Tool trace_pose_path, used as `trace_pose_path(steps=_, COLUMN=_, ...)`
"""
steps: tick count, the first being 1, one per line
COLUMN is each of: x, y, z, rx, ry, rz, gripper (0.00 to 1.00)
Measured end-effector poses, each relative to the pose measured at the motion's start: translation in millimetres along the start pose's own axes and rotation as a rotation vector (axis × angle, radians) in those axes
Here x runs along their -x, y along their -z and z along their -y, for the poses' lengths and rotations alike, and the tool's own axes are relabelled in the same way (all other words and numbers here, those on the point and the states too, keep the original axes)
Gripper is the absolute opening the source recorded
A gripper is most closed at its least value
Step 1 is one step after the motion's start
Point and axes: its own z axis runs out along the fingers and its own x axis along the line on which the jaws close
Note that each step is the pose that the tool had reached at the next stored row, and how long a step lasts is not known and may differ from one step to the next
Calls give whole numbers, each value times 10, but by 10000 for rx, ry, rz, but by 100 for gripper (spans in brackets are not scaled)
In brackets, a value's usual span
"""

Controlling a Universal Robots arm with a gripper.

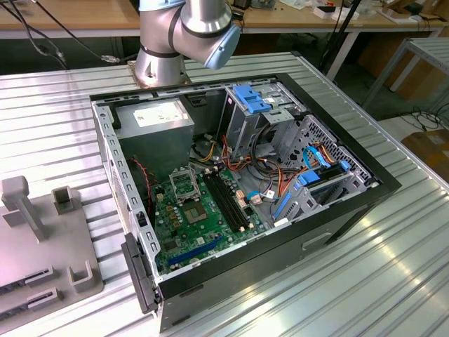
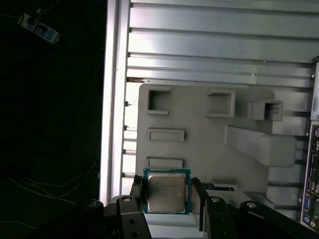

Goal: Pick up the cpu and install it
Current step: 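Pick up the cpu and move it towards the insertion slot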

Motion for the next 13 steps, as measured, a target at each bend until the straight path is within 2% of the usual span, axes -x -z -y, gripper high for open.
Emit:
trace_pose_path(steps=5, x=-3, y=105, z=1, rx=1, ry=0, rz=-15, gripper=47)
trace_pose_path(steps=13, x=-8, y=232, z=1, rx=2, ry=0, rz=-29, gripper=47)
